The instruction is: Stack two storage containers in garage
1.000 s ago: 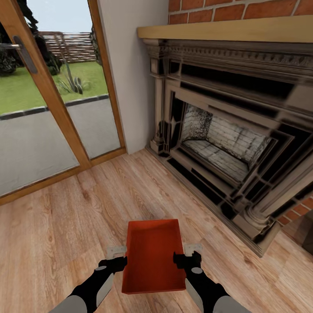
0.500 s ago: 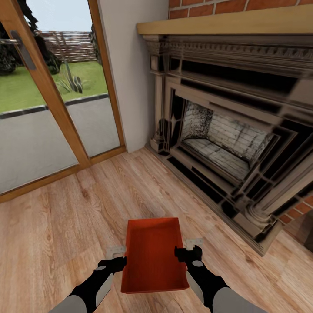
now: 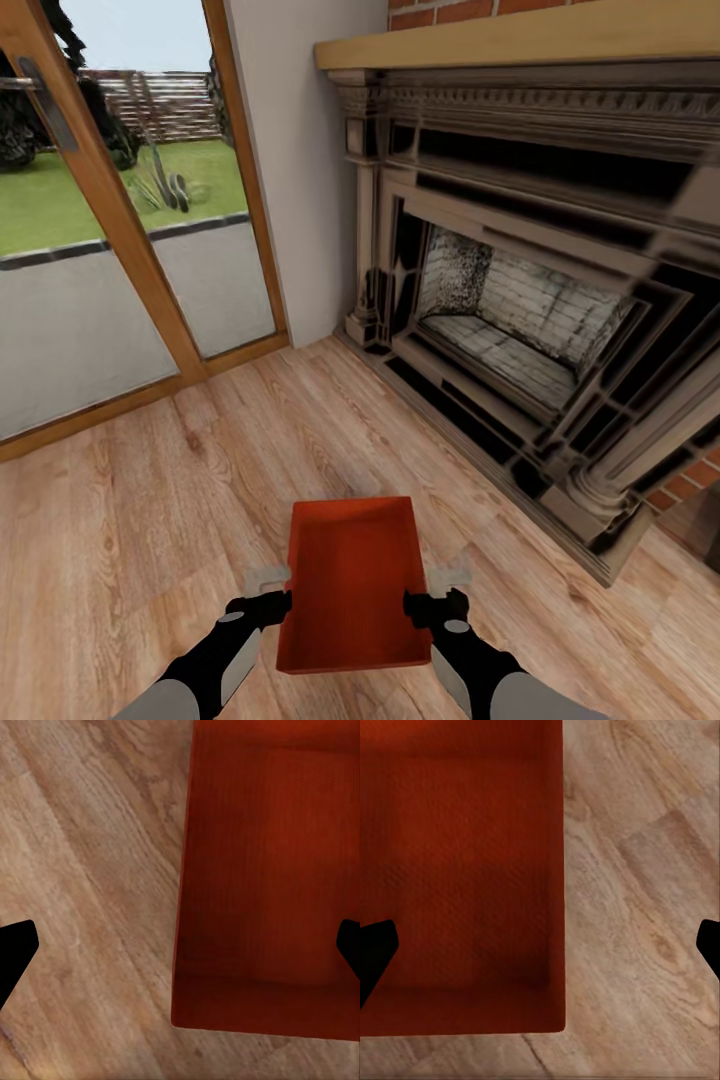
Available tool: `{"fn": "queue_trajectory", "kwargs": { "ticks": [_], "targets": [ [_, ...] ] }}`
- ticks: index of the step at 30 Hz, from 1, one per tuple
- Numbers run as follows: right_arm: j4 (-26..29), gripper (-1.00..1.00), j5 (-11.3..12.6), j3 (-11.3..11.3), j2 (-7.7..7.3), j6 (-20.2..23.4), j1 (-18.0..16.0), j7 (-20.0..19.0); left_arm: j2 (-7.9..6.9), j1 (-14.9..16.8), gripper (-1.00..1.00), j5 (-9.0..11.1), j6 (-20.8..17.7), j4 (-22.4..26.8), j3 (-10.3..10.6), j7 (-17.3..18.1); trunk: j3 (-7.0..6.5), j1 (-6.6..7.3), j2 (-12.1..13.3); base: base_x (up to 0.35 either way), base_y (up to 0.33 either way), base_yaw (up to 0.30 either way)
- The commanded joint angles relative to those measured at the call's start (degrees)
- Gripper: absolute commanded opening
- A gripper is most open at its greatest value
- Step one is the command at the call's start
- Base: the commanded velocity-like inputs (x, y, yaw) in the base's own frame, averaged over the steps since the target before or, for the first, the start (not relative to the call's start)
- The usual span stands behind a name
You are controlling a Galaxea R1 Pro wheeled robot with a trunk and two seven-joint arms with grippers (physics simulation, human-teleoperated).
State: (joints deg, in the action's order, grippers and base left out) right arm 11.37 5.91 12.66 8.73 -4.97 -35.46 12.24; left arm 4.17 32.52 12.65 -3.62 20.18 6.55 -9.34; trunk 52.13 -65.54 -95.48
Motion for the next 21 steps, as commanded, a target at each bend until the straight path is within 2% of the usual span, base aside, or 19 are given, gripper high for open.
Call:
{"fn": "queue_trajectory", "kwargs": {
  "ticks": [1,21],
  "targets": [
    [-0.11,1.0,0.57,0.54,0.05,-0.26,-0.04,0.25,-0.04,0.0,1.0,0.53,-0.31,0.13,0.49,-0.43,0.22,-0.22,-0.43,0.0,0.0,0.0],
    [-0.19,1.0,0.27,0.61,0.12,-0.3,-0.04,0.45,-0.03,0.0,1.0,0.53,-0.33,0.13,0.48,-0.42,3.81,-4.61,-8.46,0.0,0.0,0.0]
  ]
}}
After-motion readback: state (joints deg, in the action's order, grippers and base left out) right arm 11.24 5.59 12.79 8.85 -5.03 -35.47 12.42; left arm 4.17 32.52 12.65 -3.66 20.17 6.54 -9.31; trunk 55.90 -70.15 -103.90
